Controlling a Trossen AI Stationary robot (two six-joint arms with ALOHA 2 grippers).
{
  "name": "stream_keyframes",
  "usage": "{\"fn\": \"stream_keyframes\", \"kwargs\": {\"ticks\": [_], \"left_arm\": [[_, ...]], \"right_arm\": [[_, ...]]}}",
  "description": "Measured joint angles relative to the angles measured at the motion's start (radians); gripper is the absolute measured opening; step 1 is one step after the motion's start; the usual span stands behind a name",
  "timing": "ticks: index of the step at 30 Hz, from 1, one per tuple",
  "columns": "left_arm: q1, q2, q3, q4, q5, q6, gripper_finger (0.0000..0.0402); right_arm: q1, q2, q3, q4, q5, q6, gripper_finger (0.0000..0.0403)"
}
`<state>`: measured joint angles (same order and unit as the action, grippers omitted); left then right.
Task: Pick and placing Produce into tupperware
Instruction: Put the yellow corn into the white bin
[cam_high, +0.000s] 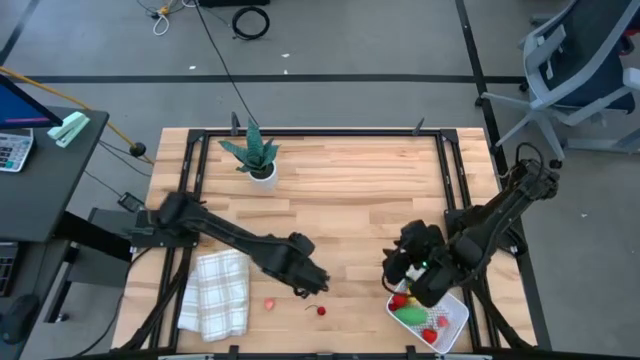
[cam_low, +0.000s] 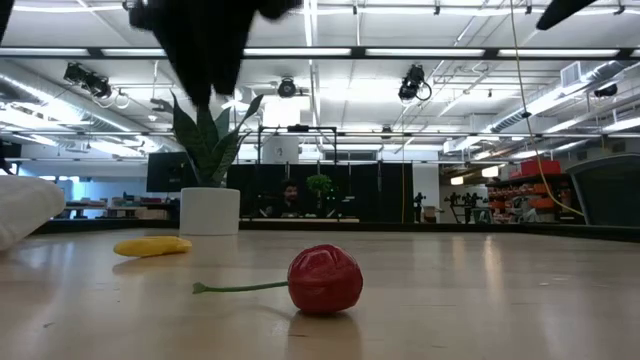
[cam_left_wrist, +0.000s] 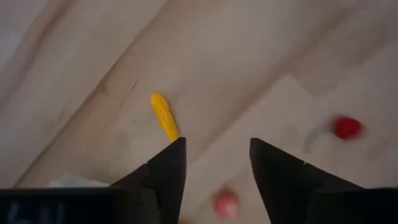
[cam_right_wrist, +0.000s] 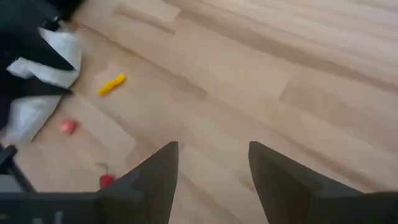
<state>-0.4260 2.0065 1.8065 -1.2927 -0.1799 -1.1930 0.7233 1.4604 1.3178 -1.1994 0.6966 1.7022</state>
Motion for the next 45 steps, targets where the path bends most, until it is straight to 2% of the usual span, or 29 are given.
{"fn": "stream_keyframes", "kwargs": {"ticks": [4, 7, 13, 16, 22, 30, 36, 45], "left_arm": [[0.039, 0.085, 0.000, -0.054, 0.057, -0.033, 0.0196], [0.066, 0.119, 0.000, -0.087, 0.100, -0.012, 0.0195], [0.092, 0.126, 0.000, -0.150, 0.114, 0.031, 0.0181], [0.098, 0.126, 0.000, -0.150, 0.198, 0.032, 0.0178], [0.083, 0.124, -0.058, -0.107, 0.224, 0.037, 0.0178], [0.111, 0.125, -0.231, 0.009, 0.293, 0.072, 0.0178], [0.108, 0.125, -0.237, 0.091, 0.312, 0.079, 0.0172], [0.108, 0.125, -0.237, 0.111, 0.308, 0.125, 0.0171]], "right_arm": [[-0.035, -0.007, 0.000, 0.014, -0.008, -0.043, 0.0199], [-0.034, -0.008, 0.000, 0.019, -0.058, -0.077, 0.0196], [-0.001, -0.007, 0.000, 0.019, -0.106, -0.117, 0.0190], [0.021, -0.007, 0.000, 0.019, -0.108, -0.117, 0.0189], [0.068, -0.007, 0.000, 0.018, -0.107, -0.104, 0.0189], [0.085, -0.007, 0.000, 0.018, -0.106, -0.102, 0.0187], [0.084, -0.007, 0.000, 0.017, -0.102, -0.102, 0.0185], [0.084, -0.006, 0.000, 0.017, -0.102, -0.087, 0.0185]]}}
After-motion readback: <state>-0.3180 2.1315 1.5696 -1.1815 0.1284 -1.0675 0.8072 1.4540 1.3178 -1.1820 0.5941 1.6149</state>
